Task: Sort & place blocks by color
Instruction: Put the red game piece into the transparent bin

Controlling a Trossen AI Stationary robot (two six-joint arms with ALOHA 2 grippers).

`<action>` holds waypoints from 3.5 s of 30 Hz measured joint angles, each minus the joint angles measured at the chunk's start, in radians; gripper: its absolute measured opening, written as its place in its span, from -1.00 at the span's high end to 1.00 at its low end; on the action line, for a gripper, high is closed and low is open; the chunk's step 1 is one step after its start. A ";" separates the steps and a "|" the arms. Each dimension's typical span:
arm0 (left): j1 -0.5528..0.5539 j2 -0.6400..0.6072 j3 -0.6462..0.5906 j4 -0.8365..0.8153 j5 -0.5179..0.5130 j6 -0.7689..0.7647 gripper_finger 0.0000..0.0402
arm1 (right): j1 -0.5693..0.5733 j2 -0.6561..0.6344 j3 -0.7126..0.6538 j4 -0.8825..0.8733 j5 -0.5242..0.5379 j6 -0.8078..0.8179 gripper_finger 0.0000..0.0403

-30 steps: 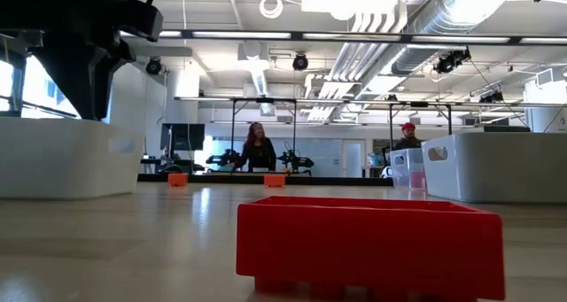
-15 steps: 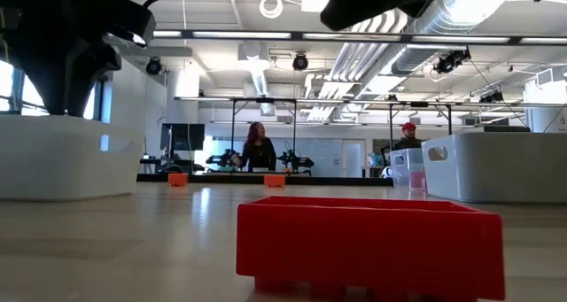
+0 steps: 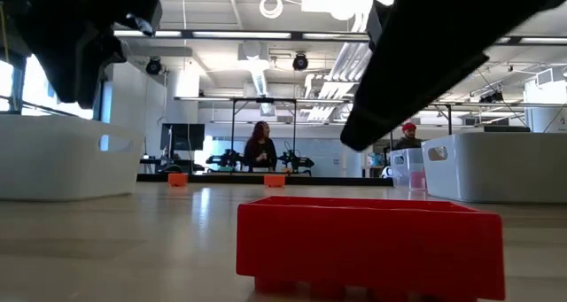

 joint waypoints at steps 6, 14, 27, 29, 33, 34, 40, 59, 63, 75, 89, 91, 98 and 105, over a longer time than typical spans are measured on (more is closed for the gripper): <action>0.000 0.000 0.062 0.000 -0.002 0.038 -0.02 | 0.001 0.027 0.000 0.002 -0.024 0.045 -0.05; 0.000 0.000 0.088 -0.004 -0.002 0.063 -0.02 | 0.006 0.053 0.000 0.052 -0.049 0.058 -0.05; -0.001 0.000 0.088 -0.003 -0.008 0.063 -0.02 | 0.005 0.075 0.000 0.040 -0.056 0.081 -0.02; -0.001 0.000 0.088 -0.001 -0.016 0.063 -0.02 | 0.005 0.089 0.000 0.037 -0.073 0.082 0.02; -0.001 0.000 0.088 0.001 -0.030 0.064 -0.02 | 0.005 0.098 0.002 0.043 -0.074 0.084 0.11; -0.001 0.000 0.088 0.001 -0.030 0.064 -0.02 | 0.005 0.098 0.002 0.042 -0.074 0.084 0.15; -0.001 0.000 0.088 0.004 -0.030 0.064 -0.02 | 0.002 0.092 0.003 0.035 -0.085 0.081 0.45; 0.085 0.000 0.087 0.035 -0.017 0.128 -0.02 | -0.112 -0.023 -0.002 -0.122 0.037 -0.191 0.45; 0.164 0.000 0.087 0.072 0.040 0.205 -0.02 | -0.153 -0.060 0.000 -0.160 0.056 -0.268 0.45; 0.366 0.000 0.087 0.239 0.373 0.304 -0.02 | -0.259 -0.134 0.000 -0.175 0.154 -0.529 0.45; 0.434 0.000 0.087 0.512 0.485 0.078 -0.02 | -0.318 -0.146 0.000 -0.144 0.332 -0.743 0.45; 0.434 0.000 0.087 0.521 0.485 0.045 -0.02 | -0.318 -0.146 0.000 -0.120 0.341 -0.782 0.45; 0.422 0.000 0.087 0.527 0.486 -0.001 -0.02 | -0.311 -0.151 0.000 -0.065 0.398 -0.867 0.45; 0.417 0.000 0.087 0.527 0.485 0.021 -0.02 | -0.310 -0.192 0.000 -0.177 0.441 -0.852 0.45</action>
